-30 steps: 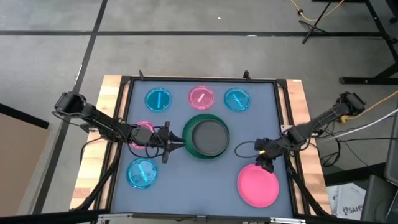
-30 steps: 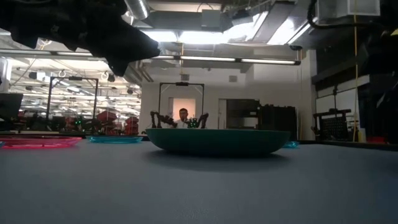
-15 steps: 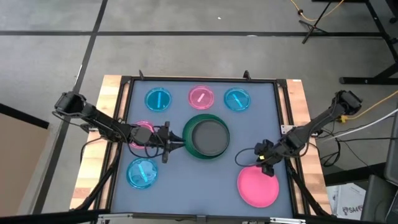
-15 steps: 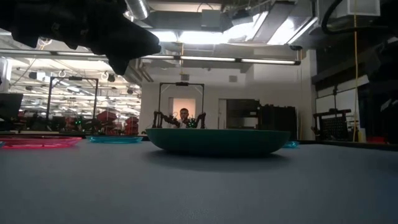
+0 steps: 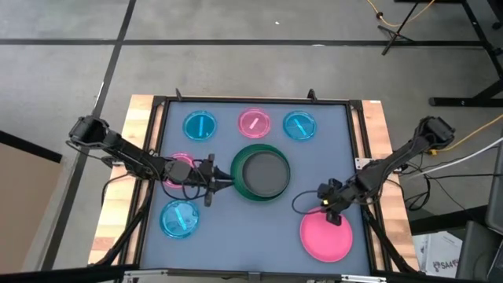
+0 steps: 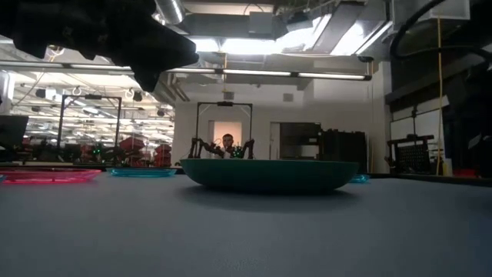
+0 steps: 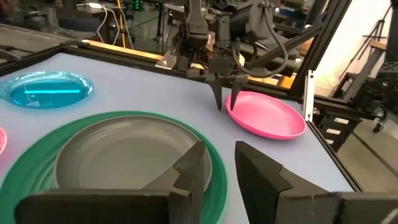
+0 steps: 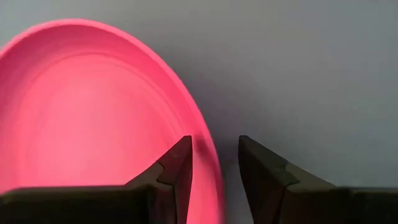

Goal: Stack plastic plates
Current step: Stack the pink plate on the black plate

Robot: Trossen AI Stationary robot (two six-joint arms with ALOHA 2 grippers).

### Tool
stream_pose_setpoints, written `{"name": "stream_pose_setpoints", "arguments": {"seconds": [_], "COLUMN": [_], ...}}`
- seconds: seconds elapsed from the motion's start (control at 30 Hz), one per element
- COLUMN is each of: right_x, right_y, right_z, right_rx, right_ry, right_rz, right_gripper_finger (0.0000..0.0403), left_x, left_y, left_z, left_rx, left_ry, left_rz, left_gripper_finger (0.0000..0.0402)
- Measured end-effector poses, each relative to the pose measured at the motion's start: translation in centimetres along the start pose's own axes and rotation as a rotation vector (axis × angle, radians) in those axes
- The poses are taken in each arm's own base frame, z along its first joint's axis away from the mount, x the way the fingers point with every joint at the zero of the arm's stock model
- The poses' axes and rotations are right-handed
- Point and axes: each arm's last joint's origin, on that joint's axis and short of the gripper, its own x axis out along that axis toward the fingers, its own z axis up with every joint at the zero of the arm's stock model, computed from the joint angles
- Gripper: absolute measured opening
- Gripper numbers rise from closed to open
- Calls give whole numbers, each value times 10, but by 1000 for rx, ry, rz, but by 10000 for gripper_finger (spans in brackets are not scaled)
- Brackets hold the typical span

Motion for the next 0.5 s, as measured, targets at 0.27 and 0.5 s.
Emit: {"name": "stream_pose_setpoints", "arguments": {"seconds": [0.27, 0.5], "right_x": [6, 6], "right_y": [0, 0], "right_z": [0, 1], "right_rx": [-32, -49], "right_ry": [16, 5], "right_rz": [-23, -23], "right_gripper_finger": [99, 16], "left_x": [0, 0], "left_y": [0, 1], "left_z": [1, 1], "left_rx": [-2, 2], "left_ry": [-10, -12], "left_rz": [11, 20], "left_gripper_finger": [82, 82]}}
